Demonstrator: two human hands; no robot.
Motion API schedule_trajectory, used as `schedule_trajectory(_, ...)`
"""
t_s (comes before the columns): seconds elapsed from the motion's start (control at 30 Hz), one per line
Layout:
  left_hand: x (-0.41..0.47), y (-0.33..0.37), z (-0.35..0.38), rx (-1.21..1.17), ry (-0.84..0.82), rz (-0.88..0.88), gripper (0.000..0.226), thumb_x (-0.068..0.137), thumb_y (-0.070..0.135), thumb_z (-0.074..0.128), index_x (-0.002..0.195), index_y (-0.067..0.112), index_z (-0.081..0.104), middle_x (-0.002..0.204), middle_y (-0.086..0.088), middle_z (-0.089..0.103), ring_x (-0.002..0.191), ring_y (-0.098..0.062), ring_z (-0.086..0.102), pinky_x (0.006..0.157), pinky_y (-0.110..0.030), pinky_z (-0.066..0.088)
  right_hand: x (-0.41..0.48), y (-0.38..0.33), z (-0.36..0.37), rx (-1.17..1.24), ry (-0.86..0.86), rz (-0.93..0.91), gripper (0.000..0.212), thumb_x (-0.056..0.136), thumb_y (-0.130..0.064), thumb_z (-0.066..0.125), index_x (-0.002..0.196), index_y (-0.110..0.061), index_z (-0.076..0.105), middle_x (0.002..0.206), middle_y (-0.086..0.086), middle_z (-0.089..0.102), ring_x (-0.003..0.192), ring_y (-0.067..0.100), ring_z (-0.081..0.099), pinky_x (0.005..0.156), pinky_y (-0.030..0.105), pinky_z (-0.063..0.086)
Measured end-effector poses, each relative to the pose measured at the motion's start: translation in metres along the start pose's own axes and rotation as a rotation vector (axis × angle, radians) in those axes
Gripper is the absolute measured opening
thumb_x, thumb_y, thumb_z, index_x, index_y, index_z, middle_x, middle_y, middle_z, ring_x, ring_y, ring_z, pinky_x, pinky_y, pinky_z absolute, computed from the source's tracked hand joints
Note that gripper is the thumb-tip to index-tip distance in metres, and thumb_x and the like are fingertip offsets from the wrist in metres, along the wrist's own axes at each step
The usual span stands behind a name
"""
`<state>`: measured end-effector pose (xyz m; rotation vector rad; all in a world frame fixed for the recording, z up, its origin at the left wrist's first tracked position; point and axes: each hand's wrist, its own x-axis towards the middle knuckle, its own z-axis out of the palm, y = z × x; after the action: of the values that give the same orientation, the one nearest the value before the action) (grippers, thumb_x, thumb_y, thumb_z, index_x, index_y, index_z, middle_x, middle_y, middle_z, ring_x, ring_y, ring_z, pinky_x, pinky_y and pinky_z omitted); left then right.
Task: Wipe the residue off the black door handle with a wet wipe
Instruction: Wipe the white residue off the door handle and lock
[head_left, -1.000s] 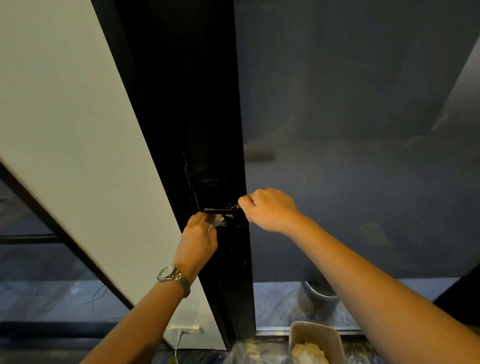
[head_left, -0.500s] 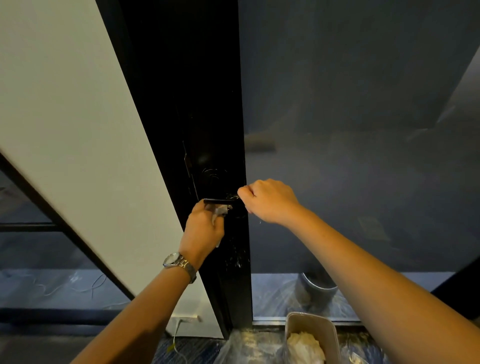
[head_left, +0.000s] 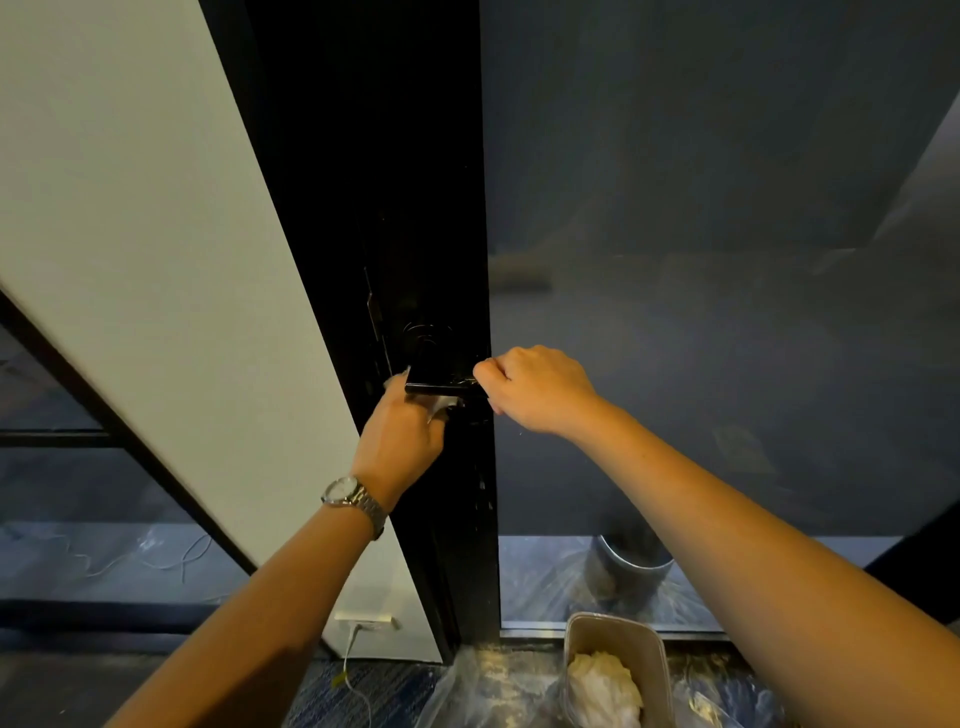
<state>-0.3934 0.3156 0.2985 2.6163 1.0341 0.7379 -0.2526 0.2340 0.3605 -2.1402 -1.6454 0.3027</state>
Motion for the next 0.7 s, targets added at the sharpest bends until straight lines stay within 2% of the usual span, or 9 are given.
schedule_trajectory(0.07, -0.008, 0.003, 0.008, 0.032, -0.011, 0.066, 0.033, 0.089, 0.021, 0.051, 0.120, 0.012, 0.058, 0.123, -0.011, 0.052, 0.093, -0.019, 0.058, 0.079, -0.015, 0.043, 0.000, -0.001, 0.000, 0.002, 0.010, 0.007, 0.049, 0.093, -0.032, 0.030, 0.076, 0.001, 0.062, 0.088, 0.016, 0.071, 0.069, 0.030, 0.056, 0.070, 0.041, 0.050)
schedule_trajectory(0.13, -0.011, -0.001, 0.015, 0.176, -0.078, 0.221, 0.045, 0.087, 0.038, 0.049, 0.124, 0.013, 0.055, 0.129, -0.008, 0.054, 0.119, -0.027, 0.049, 0.102, -0.032, 0.036, 0.000, -0.001, 0.000, 0.006, 0.011, 0.008, 0.050, 0.093, -0.033, 0.030, 0.080, 0.002, 0.064, 0.087, 0.015, 0.070, 0.073, 0.031, 0.058, 0.068, 0.040, 0.048)
schedule_trajectory(0.2, -0.006, -0.005, 0.010, 0.307, -0.080, 0.305, 0.057, 0.083, 0.054, 0.040, 0.120, 0.016, 0.059, 0.126, -0.005, 0.059, 0.122, -0.027, 0.049, 0.108, -0.041, 0.029, 0.000, -0.001, 0.000, 0.006, 0.010, 0.006, 0.050, 0.094, -0.033, 0.030, 0.081, 0.001, 0.065, 0.085, 0.015, 0.070, 0.072, 0.029, 0.057, 0.065, 0.037, 0.046)
schedule_trajectory(0.33, -0.009, 0.003, 0.012, 0.216, 0.035, 0.137, 0.057, 0.084, 0.057, 0.036, 0.109, 0.015, 0.065, 0.116, -0.007, 0.063, 0.111, -0.026, 0.052, 0.098, -0.040, 0.041, -0.001, -0.001, 0.000, -0.002, 0.021, 0.006, 0.050, 0.094, -0.033, 0.031, 0.078, 0.001, 0.065, 0.082, 0.016, 0.069, 0.065, 0.026, 0.053, 0.061, 0.035, 0.043)
schedule_trajectory(0.4, -0.013, 0.007, 0.017, 0.214, 0.028, 0.143, 0.041, 0.085, 0.044, 0.048, 0.105, 0.012, 0.066, 0.112, -0.009, 0.063, 0.104, -0.030, 0.055, 0.090, -0.039, 0.046, -0.002, -0.001, 0.000, 0.005, 0.011, 0.005, 0.049, 0.095, -0.033, 0.031, 0.074, -0.001, 0.063, 0.081, 0.018, 0.068, 0.063, 0.024, 0.049, 0.060, 0.035, 0.040)
schedule_trajectory(0.5, -0.006, -0.004, 0.021, 0.205, 0.005, 0.232, 0.020, 0.068, 0.014, 0.075, 0.086, 0.006, 0.071, 0.099, -0.014, 0.067, 0.089, -0.033, 0.063, 0.076, -0.038, 0.056, -0.002, -0.001, -0.002, 0.023, -0.006, 0.002, 0.044, 0.095, -0.033, 0.031, 0.068, -0.009, 0.056, 0.076, 0.020, 0.063, 0.062, 0.023, 0.047, 0.060, 0.034, 0.039)
schedule_trajectory(0.57, -0.002, -0.008, 0.017, 0.074, 0.022, 0.072, 0.022, 0.072, 0.015, 0.072, 0.091, 0.006, 0.068, 0.107, -0.014, 0.059, 0.092, -0.030, 0.058, 0.070, -0.028, 0.051, -0.002, -0.001, -0.003, 0.031, -0.011, 0.001, 0.044, 0.095, -0.033, 0.031, 0.068, -0.009, 0.055, 0.070, 0.014, 0.056, 0.061, 0.023, 0.045, 0.060, 0.034, 0.037)
schedule_trajectory(0.63, -0.002, -0.007, 0.019, 0.074, 0.083, -0.013, 0.025, 0.078, 0.018, 0.067, 0.100, 0.007, 0.064, 0.114, -0.015, 0.054, 0.093, -0.029, 0.056, 0.069, -0.024, 0.044, -0.002, -0.001, -0.003, 0.032, -0.012, 0.005, 0.044, 0.095, -0.033, 0.031, 0.068, -0.009, 0.056, 0.067, 0.010, 0.053, 0.058, 0.022, 0.044, 0.059, 0.034, 0.036)
schedule_trajectory(0.7, 0.001, -0.003, 0.025, 0.170, 0.031, 0.121, 0.025, 0.079, 0.012, 0.064, 0.102, 0.004, 0.065, 0.108, -0.019, 0.061, 0.092, -0.034, 0.060, 0.070, -0.030, 0.048, -0.002, -0.001, -0.003, 0.035, -0.006, 0.010, 0.043, 0.095, -0.033, 0.031, 0.068, -0.010, 0.056, 0.066, 0.009, 0.052, 0.058, 0.021, 0.043, 0.058, 0.033, 0.036)
